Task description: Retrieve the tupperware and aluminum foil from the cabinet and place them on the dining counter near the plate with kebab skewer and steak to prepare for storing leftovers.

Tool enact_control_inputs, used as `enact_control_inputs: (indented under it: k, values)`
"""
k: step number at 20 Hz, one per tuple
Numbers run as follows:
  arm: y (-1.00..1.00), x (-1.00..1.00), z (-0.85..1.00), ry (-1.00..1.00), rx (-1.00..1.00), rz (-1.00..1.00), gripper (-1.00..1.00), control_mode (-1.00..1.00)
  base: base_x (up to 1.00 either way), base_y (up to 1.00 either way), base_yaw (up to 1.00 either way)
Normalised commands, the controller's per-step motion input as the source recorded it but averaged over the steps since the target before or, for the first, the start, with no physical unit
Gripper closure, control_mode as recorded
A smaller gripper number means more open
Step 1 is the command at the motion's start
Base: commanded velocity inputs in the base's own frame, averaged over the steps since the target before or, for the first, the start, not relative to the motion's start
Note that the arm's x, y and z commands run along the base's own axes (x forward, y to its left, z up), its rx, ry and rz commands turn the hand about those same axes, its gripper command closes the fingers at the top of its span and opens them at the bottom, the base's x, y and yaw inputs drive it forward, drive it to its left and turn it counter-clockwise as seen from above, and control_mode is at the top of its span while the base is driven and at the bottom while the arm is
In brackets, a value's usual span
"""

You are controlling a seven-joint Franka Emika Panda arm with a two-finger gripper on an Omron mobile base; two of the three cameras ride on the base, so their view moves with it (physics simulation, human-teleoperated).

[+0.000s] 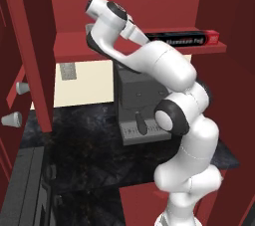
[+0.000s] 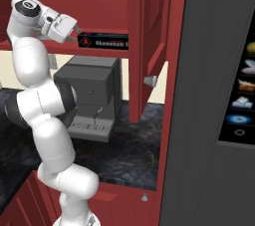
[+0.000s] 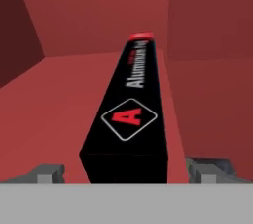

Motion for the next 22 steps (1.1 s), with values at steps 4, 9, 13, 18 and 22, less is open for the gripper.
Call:
enact_control_inputs:
  k: [4, 9, 13, 18, 22]
  values:
    - [0.0, 0.23, 0.0, 0.02, -0.02, -0.01, -1.0, -1.0, 0.0, 0.0, 0.0]
    - [-0.04, 0.07, -0.01, 0.03, -0.03, -0.06, -1.0, -1.0, 0.0, 0.0, 0.0]
    - [-0.12, 0.03, 0.0, 0.02, -0.01, -0.07, -1.0, -1.0, 0.0, 0.0, 0.0]
    - [-0.28, -0.03, 0.0, 0.03, -0.01, -0.07, -1.0, -1.0, 0.0, 0.0, 0.0]
    - [-0.37, -0.22, -0.05, 0.05, -0.01, -0.07, -1.0, -1.0, 0.0, 0.0, 0.0]
